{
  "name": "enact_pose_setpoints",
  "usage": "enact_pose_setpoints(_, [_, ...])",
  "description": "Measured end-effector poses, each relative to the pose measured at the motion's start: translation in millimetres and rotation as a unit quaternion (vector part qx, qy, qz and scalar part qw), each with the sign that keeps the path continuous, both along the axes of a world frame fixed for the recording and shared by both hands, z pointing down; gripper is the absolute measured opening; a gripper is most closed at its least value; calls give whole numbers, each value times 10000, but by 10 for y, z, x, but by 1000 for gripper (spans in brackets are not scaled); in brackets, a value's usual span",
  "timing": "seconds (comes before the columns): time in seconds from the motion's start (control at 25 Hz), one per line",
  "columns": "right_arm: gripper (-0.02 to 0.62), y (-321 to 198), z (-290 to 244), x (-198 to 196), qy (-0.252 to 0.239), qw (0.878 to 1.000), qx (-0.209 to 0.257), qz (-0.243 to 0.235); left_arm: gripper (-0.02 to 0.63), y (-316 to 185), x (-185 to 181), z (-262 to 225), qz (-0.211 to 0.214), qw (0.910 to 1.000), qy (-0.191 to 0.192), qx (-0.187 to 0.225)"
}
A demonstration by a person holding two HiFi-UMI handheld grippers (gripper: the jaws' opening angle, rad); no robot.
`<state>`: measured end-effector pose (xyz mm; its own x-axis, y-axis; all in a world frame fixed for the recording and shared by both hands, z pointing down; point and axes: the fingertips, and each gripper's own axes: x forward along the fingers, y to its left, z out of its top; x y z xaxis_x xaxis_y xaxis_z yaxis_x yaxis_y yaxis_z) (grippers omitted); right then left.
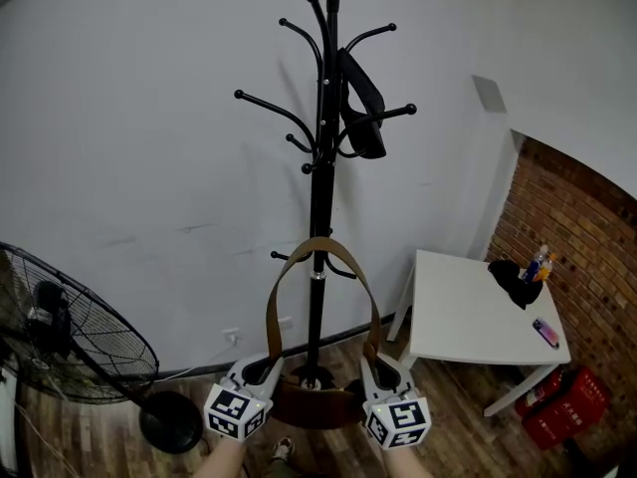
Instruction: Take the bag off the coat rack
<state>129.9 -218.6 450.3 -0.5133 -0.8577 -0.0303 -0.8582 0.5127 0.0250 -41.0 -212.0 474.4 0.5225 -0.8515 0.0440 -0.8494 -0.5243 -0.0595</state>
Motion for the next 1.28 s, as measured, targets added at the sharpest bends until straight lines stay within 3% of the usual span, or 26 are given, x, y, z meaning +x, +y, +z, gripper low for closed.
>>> enact_pose_setpoints(0.6, [38, 307, 350, 43, 57, 9992, -359, -191, 17, 401, 77, 289, -144, 9994, 72, -296])
enact_pose_setpoints(1.28, [37, 353, 511, 46, 51, 9984, -510, -226, 17, 524, 74, 420, -278, 9986, 98, -449])
